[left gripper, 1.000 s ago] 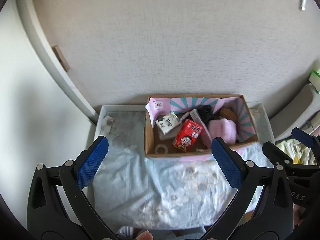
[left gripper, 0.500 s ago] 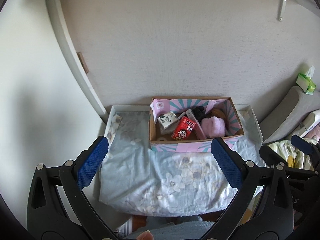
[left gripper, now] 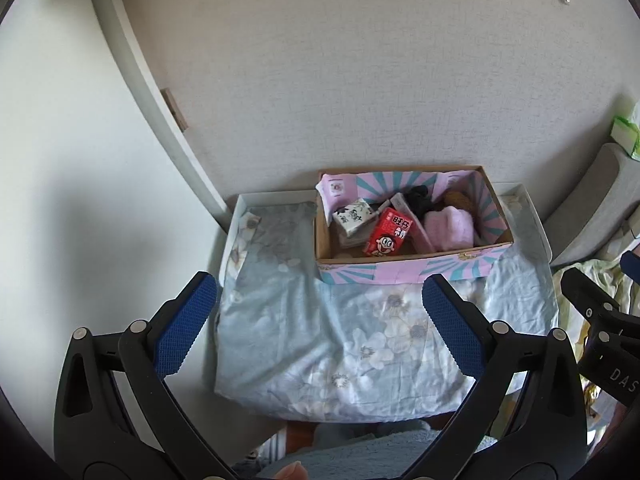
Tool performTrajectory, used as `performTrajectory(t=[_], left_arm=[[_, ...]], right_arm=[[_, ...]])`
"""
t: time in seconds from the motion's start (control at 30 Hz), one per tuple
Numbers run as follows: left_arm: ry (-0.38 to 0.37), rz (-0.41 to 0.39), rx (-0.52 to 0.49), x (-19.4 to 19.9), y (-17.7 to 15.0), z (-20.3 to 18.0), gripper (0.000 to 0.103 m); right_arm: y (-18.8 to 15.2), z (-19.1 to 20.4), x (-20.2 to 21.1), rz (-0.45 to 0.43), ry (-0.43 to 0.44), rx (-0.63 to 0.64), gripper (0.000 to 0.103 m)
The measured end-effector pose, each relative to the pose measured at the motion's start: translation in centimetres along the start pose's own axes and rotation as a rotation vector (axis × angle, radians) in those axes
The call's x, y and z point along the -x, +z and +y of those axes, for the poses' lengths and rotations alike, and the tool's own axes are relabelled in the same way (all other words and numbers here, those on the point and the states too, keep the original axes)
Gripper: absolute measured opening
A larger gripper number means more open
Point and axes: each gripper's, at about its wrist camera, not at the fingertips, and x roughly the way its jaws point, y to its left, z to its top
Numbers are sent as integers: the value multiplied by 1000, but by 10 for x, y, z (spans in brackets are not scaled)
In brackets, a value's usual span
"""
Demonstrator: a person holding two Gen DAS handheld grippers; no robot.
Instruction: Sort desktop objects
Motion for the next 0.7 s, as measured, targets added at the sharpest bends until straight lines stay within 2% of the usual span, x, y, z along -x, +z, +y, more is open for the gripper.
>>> performTrajectory(t=[0.3, 0.7], left_arm=[[3, -4, 22, -1, 1, 5, 103], [3, -17, 28, -1, 1, 8, 103]], right_arm=[[4, 13, -4, -5, -18, 62, 94], [6, 16, -7, 4, 6, 69, 94]])
